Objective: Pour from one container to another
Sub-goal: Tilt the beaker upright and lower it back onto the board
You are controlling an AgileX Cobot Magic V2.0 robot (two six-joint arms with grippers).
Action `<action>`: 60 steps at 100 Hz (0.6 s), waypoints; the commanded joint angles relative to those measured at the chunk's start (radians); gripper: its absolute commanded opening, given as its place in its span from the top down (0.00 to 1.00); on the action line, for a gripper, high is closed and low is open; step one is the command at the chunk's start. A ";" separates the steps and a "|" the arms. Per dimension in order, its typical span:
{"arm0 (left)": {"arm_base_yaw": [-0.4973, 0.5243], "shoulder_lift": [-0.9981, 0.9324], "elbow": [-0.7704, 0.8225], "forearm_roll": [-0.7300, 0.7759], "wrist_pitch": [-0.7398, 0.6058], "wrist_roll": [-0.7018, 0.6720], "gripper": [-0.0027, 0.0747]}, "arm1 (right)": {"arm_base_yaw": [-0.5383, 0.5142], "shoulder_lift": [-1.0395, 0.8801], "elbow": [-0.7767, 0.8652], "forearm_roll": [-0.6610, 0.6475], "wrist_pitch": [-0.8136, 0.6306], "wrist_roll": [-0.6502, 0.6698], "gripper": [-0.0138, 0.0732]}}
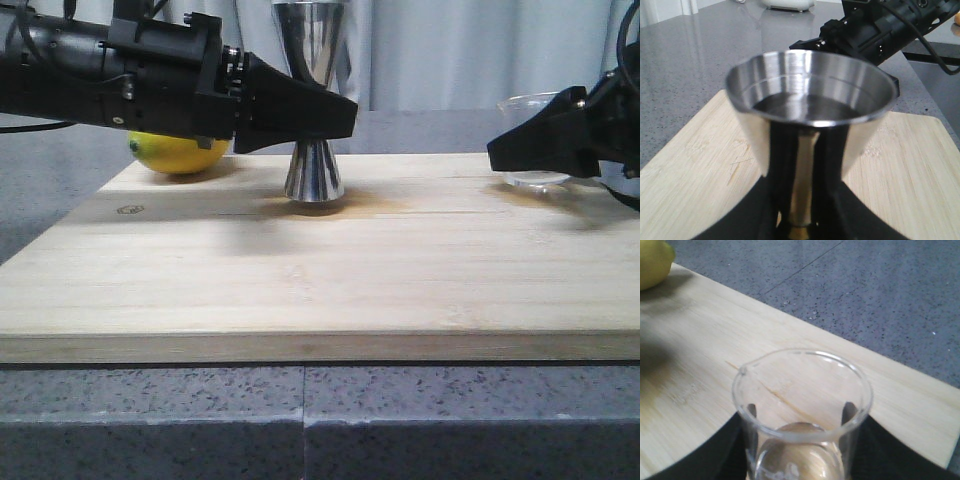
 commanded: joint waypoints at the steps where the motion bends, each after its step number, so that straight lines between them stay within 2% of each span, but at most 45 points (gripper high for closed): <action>1: -0.010 -0.042 -0.028 -0.083 0.099 -0.001 0.86 | -0.008 -0.024 -0.025 0.036 -0.038 -0.008 0.54; 7: -0.010 -0.042 -0.028 -0.083 0.099 -0.001 0.86 | -0.008 -0.024 -0.025 0.036 -0.021 -0.008 0.51; 23: -0.010 -0.042 -0.028 -0.083 0.099 -0.001 0.86 | -0.008 -0.024 -0.025 0.041 -0.002 -0.008 0.28; 31: -0.010 -0.042 -0.028 -0.083 0.099 -0.001 0.86 | -0.008 -0.028 -0.025 0.042 -0.007 -0.008 0.19; 39: -0.010 -0.042 -0.028 -0.083 0.099 -0.001 0.86 | -0.008 -0.046 -0.025 0.042 -0.007 -0.006 0.16; 60: -0.010 -0.042 -0.028 -0.083 0.099 -0.001 0.86 | -0.008 -0.154 -0.025 0.042 -0.016 -0.006 0.16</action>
